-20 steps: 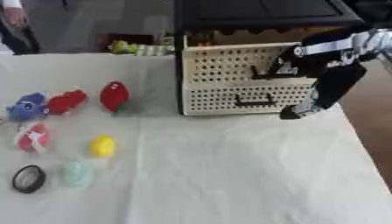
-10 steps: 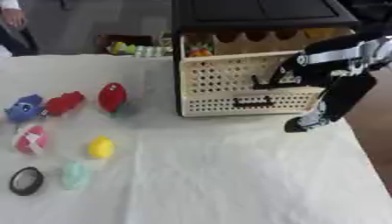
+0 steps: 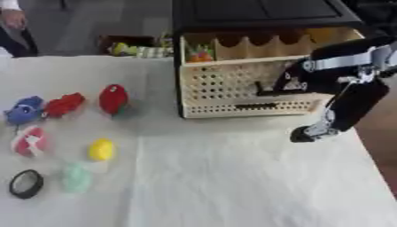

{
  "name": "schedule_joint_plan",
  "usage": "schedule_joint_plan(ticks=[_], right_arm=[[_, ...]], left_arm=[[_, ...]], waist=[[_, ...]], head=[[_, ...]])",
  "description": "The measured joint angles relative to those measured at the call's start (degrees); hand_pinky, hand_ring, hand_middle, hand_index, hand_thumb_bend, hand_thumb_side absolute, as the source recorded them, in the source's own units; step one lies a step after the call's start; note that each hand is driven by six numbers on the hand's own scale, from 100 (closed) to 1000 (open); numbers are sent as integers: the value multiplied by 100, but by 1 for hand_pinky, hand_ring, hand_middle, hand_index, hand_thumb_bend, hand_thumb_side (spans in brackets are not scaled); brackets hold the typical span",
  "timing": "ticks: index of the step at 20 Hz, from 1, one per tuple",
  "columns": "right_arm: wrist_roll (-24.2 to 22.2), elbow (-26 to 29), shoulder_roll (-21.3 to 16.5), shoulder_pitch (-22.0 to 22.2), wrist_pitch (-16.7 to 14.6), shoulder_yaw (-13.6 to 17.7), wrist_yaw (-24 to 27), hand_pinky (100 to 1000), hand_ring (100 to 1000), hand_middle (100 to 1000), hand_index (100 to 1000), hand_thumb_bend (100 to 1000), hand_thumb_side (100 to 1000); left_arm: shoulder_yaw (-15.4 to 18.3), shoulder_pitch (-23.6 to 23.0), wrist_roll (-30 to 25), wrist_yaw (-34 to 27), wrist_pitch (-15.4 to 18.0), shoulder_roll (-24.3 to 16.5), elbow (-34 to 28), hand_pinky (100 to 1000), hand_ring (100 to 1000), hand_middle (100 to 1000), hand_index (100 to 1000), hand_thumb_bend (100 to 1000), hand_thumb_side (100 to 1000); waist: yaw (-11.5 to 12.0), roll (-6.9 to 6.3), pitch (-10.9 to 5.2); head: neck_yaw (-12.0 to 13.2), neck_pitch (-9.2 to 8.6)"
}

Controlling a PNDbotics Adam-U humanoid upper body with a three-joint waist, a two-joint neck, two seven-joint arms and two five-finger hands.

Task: Pick up objects from table and place into drawer.

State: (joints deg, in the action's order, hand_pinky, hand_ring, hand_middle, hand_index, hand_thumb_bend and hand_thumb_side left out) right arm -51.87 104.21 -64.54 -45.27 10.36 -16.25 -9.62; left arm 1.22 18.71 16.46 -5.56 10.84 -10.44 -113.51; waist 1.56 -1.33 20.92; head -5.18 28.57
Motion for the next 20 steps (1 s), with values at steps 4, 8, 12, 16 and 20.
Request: schedule_joint_plan(ticks=[4, 8, 12, 16, 20], right_arm=[[2, 153, -47, 131, 38, 61, 90, 100, 100, 100, 840, 469, 342], [18, 340, -119, 283, 103, 130, 188, 100, 100, 100, 839, 467, 343], [26, 498, -195, 431, 164, 206, 251, 100, 100, 100, 838, 468, 341], [32, 637, -254, 546, 208, 259, 296, 100, 100, 100, 838, 466, 343], [40, 779, -309, 639, 235, 318, 319, 100, 100, 100, 837, 466, 340]], left_arm=[[0, 0, -1, -2, 1, 27, 0, 490, 572, 654, 782, 100, 959], [-1, 0, -1, -3, 1, 41, 0, 490, 572, 655, 782, 100, 958], [-1, 1, -1, -6, 1, 42, 0, 490, 573, 655, 782, 100, 958], [-1, 2, -2, -11, 2, 42, 0, 491, 574, 655, 782, 100, 957], [-1, 2, -2, -23, 2, 42, 0, 491, 574, 655, 783, 100, 957]], waist=[[-1, -15, 0], [-1, -29, 0], [-1, -29, 0], [-1, -30, 0], [-6, -30, 0]], head=[[-1, -1], [-2, -1], [-3, -2], [-4, -4], [-4, -7]])
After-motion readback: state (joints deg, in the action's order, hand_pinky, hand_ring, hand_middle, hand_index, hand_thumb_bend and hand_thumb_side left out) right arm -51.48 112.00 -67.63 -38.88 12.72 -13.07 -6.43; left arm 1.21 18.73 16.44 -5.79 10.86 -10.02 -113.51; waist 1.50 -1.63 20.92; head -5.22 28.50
